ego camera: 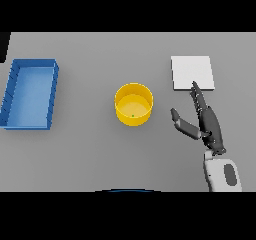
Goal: Pick up the red beaker and tilt it to pour out 1 green nut into yellow bowl. Pick up the yellow bowl and place it on the metallic measuring scale.
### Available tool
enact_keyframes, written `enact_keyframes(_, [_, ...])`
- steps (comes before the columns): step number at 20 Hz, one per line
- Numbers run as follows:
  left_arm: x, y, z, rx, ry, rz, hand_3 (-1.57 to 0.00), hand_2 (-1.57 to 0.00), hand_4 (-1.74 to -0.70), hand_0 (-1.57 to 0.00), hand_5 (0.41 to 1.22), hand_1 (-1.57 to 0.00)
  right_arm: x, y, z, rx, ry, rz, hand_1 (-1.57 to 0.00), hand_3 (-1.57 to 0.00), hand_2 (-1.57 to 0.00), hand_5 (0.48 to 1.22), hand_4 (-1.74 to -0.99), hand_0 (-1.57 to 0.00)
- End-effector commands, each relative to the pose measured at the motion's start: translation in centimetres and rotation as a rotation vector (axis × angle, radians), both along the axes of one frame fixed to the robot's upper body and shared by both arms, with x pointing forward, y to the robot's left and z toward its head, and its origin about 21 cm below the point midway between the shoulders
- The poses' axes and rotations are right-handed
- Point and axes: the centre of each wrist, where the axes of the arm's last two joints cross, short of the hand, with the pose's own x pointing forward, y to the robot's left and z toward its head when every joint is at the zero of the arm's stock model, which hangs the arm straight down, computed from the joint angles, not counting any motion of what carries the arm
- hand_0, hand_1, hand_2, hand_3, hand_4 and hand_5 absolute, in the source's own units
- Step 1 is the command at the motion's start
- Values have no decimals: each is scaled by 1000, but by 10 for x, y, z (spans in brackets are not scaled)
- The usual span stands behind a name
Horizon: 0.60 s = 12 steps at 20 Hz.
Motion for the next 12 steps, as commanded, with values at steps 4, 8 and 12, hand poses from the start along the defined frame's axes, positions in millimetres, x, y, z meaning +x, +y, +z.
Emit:
enact_keyframes(4, [0,54,-27,-262,-34,143,-1398,-1565,-1724,-1571,1220,-1566,0,2,0,-8,-1,8,1,1,1,649,-1294,1])
enact_keyframes(8, [-3,94,-75,-394,-15,308,-1465,-1569,-1734,-1571,1221,-1569,6,6,-1,20,27,8,1,1,1,656,-1275,1])
enact_keyframes(12, [-13,121,-134,-564,47,455,-1464,-1570,-1738,-1571,1221,-1570,3,3,-1,-6,12,13,1,1,1,671,-1302,1])
